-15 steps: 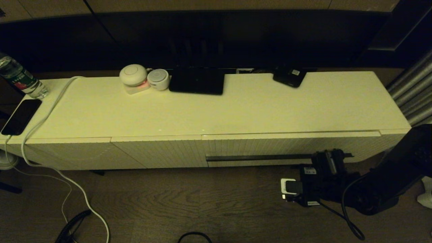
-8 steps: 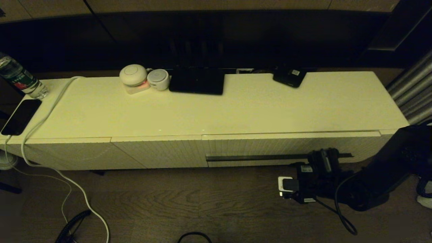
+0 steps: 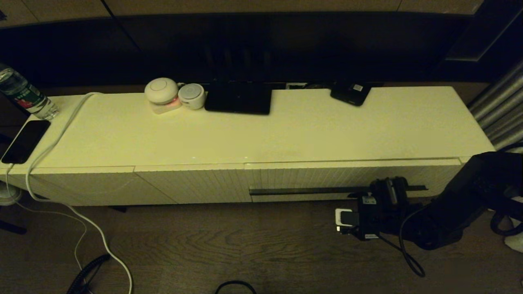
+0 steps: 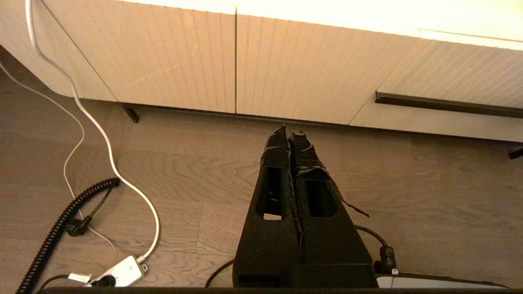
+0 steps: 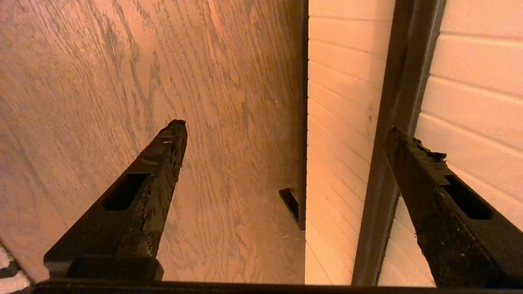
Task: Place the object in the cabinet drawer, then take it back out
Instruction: Open the drawer
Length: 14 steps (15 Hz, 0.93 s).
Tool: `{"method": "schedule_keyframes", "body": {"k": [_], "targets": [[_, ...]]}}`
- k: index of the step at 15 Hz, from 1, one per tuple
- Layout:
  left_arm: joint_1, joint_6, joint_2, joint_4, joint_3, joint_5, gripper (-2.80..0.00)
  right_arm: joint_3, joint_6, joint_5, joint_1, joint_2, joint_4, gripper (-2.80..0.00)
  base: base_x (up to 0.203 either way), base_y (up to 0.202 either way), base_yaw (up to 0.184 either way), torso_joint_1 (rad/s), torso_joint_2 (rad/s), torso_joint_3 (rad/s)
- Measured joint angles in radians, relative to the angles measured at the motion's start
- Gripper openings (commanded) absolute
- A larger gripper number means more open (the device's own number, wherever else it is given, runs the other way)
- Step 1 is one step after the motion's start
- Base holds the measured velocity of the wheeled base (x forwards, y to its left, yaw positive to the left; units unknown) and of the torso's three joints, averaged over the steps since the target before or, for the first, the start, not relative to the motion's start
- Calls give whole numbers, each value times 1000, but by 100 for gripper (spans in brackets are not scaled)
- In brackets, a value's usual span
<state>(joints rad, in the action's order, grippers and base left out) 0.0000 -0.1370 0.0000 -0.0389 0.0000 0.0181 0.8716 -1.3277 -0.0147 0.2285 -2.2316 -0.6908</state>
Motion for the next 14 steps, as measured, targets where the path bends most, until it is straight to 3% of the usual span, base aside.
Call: {"method": "schedule_keyframes", "body": {"k": [14], "targets": [[0, 0, 0, 0, 0, 0, -280, 149, -24, -3, -10, -80, -17, 0, 0, 0, 0, 0, 0, 0]]}}
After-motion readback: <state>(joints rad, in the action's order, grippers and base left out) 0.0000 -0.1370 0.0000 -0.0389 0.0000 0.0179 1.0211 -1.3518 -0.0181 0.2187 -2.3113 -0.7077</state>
